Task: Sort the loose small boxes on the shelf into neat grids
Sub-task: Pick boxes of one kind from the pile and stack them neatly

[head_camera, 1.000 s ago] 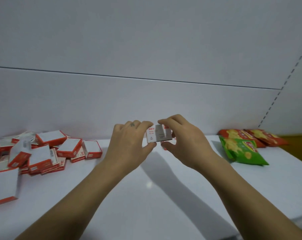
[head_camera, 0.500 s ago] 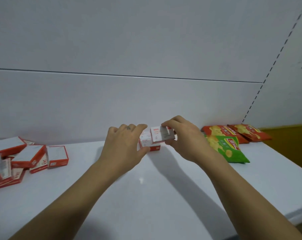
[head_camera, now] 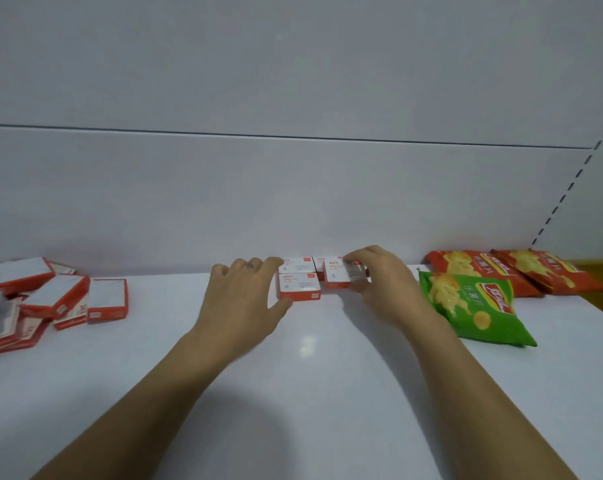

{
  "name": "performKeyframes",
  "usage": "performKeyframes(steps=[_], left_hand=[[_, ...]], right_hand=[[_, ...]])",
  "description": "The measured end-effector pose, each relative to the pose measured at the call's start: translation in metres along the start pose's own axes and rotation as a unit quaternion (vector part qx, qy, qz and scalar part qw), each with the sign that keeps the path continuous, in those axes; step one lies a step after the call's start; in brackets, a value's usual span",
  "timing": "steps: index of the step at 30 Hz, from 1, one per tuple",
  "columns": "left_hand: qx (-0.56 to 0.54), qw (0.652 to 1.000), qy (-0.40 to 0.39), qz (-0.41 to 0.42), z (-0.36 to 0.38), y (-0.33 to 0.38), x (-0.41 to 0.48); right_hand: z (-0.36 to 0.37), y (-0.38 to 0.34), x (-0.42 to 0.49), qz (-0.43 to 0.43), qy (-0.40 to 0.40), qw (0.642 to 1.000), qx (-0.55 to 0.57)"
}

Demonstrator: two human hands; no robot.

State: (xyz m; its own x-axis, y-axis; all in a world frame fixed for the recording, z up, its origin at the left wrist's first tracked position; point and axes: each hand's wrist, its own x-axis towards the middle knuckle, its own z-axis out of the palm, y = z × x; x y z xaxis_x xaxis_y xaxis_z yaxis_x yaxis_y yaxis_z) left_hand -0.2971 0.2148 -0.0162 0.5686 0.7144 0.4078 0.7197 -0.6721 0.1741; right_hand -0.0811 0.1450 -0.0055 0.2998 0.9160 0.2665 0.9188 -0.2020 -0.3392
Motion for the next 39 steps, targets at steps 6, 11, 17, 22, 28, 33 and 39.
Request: performKeyframes(steps=[6,11,17,22,28,33,39], left_hand=[[0.002,0.999,-0.041,0.005,0.012,0.002,-0.011],[-0.039,0.998,-0.048,0.014,0.018,0.003,-0.012],[-0.038,0.997,-0.064,0.024,0.025,0.002,-0.018],[-0.050,0.996,-0.069,0.022,0.025,0.002,-0.020],[-0.057,0.996,-0.066,0.014,0.022,0.001,-0.018],[0.010,1.000,-0.020,0.020,0.001,-0.009,-0.016],[0.091,0.995,0.006,-0.030,-0.045,-0.048,-0.034]], right_hand=[[0.017,0.009,-0.008,0.007,0.009,1.000,0.010],[0.028,0.007,-0.007,0.001,-0.005,1.000,0.027],[0.034,0.004,-0.009,0.017,0.018,0.998,0.049],[0.033,0.000,-0.011,0.024,0.012,0.999,0.024],[0.025,-0.006,-0.011,0.028,-0.010,0.999,-0.034],[0.010,-0.037,-0.010,-0.050,0.004,0.997,-0.051],[-0.001,-0.111,0.002,-0.175,-0.029,0.983,-0.045]])
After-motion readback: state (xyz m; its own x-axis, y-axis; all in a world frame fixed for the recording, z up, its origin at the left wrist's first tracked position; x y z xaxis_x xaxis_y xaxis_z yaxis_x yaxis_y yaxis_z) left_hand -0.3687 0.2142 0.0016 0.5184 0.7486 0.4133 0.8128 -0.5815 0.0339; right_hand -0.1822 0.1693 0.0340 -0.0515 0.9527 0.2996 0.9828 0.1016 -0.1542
